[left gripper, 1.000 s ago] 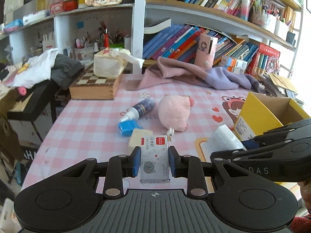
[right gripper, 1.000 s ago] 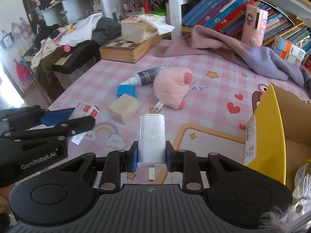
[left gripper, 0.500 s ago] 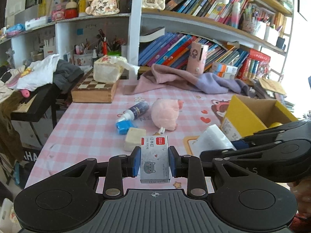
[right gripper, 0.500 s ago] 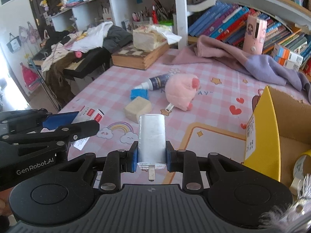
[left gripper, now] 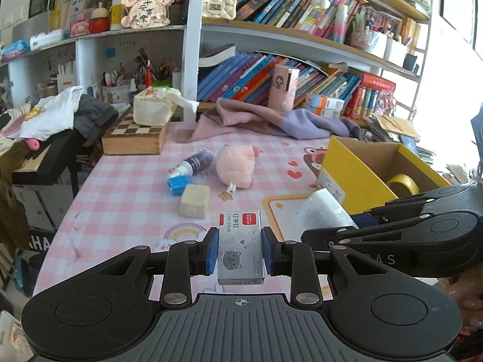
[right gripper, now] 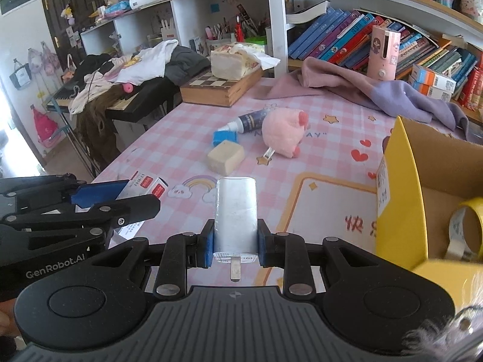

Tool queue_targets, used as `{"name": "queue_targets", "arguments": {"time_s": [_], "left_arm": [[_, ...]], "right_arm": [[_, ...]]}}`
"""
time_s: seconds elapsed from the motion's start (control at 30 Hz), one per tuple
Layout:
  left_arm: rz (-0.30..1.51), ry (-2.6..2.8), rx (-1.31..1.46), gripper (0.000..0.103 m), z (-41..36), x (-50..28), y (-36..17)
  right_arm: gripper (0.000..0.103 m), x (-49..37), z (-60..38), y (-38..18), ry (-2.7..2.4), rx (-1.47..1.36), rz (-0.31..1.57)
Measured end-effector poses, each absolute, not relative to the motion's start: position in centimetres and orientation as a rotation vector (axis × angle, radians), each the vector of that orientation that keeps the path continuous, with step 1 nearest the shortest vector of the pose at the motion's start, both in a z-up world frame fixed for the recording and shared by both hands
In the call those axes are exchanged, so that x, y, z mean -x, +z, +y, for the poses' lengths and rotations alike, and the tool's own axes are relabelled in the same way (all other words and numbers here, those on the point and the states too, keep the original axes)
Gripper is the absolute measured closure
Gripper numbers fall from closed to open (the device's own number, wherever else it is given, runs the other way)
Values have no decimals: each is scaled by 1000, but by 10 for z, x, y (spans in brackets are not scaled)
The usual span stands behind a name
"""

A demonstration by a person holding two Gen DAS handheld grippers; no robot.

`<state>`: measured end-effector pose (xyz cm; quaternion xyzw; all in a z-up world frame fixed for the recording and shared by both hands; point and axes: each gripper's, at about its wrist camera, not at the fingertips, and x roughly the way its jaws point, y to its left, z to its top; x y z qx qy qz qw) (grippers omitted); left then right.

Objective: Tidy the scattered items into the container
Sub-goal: 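Lift the charger and small white box and carry both toward the yellow box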

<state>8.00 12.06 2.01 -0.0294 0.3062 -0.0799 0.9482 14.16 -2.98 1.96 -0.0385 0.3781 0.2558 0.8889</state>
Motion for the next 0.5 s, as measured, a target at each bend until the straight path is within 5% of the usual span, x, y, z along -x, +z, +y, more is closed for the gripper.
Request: {"name": "queue_targets", "arguments": {"time_s": [0.5], "left_arm": [[594,-187,65,75,124,-13,30]], "right_arm": [[78,-67,-28,32,521,63,757]]}}
